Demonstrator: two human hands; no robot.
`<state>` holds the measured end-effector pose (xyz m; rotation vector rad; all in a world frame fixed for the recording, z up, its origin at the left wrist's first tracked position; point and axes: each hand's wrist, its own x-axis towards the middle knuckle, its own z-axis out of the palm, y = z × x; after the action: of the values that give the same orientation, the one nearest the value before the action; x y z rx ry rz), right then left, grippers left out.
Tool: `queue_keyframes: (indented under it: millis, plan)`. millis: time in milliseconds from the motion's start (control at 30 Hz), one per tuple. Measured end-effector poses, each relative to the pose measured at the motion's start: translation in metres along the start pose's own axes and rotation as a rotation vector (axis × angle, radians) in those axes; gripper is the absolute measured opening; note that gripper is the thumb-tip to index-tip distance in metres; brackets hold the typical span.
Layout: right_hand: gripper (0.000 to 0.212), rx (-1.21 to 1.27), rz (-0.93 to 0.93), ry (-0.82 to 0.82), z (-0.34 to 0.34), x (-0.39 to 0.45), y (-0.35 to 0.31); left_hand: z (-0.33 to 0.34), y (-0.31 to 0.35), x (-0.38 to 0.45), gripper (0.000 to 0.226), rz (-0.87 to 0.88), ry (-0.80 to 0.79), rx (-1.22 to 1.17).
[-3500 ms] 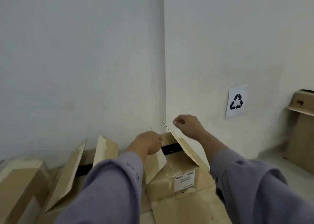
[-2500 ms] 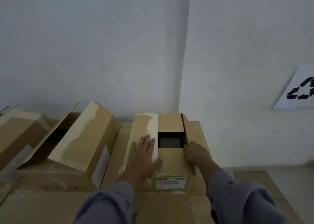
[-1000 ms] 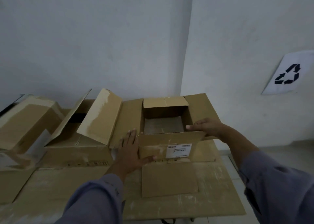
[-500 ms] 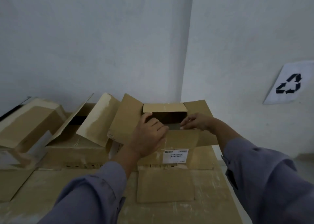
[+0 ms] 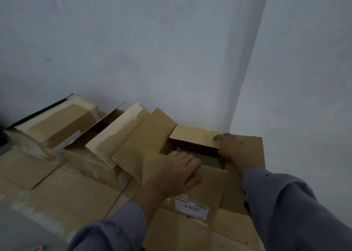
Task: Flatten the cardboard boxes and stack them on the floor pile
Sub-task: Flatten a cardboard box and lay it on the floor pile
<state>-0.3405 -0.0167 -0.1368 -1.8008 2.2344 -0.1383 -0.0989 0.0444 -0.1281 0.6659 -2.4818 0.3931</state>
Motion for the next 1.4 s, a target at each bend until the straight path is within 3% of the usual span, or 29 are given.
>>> queue_keyframes:
  millis: [233, 333, 433, 533, 700, 767, 867, 933, 1067, 1133, 1200, 1233, 1333, 1400]
  plan:
    - [0.055, 0.063, -0.057, 0.239, -0.026, 0.025, 0.03, -0.003, -0.02, 0.016, 0.047, -0.044, -0.046, 0.099]
    - [0.052, 0.291, -0.068, 0.295, -0.049, 0.033, 0.043, -0.014, -0.03, 0.023, 0.045, -0.09, -0.115, 0.149]
    - [0.049, 0.371, -0.034, 0.355, -0.068, 0.028, 0.056, -0.03, -0.044, 0.027, 0.048, -0.233, -0.162, 0.172]
    - [0.044, 0.375, 0.004, 0.452, -0.084, 0.016, 0.07, -0.055, -0.068, 0.031, 0.053, -0.498, -0.246, 0.102]
    - [0.046, 0.292, 0.007, 0.483, -0.096, 0.0, 0.079, -0.073, -0.096, 0.034, 0.057, -0.638, -0.236, 0.288]
    - [0.046, 0.3, 0.044, 0.493, -0.098, -0.01, 0.078, -0.069, -0.099, 0.034, 0.073, -0.751, -0.254, 0.255]
    - [0.044, 0.333, 0.172, 0.52, -0.09, -0.027, 0.075, -0.064, -0.099, 0.03, 0.104, -0.935, -0.433, 0.181]
    - [0.039, 0.397, 0.291, 0.55, -0.08, -0.037, 0.073, -0.059, -0.097, 0.027, 0.108, -0.992, -0.497, 0.114]
    - [0.04, 0.638, 0.456, 0.53, -0.055, -0.051, 0.073, -0.053, -0.092, 0.026, 0.08, -0.846, -0.644, 0.256]
    - [0.039, 0.809, 0.531, 0.525, -0.044, -0.055, 0.069, -0.049, -0.09, 0.023, 0.067, -0.675, -0.615, 0.459]
    - [0.042, 0.993, 0.581, 0.531, -0.036, -0.06, 0.056, -0.043, -0.087, 0.016, 0.056, -0.554, -0.555, 0.475]
    - [0.052, 1.092, 0.609, 0.549, -0.035, -0.064, 0.045, -0.039, -0.088, 0.011, 0.052, -0.547, -0.529, 0.389]
    - [0.108, 1.245, 0.74, 0.591, -0.03, -0.072, 0.015, -0.036, -0.087, -0.002, 0.043, -0.601, -0.429, 0.048]
    - [0.117, 1.298, 0.821, 0.53, -0.022, -0.076, 0.0, -0.039, -0.084, -0.007, 0.041, -0.55, -0.376, 0.006]
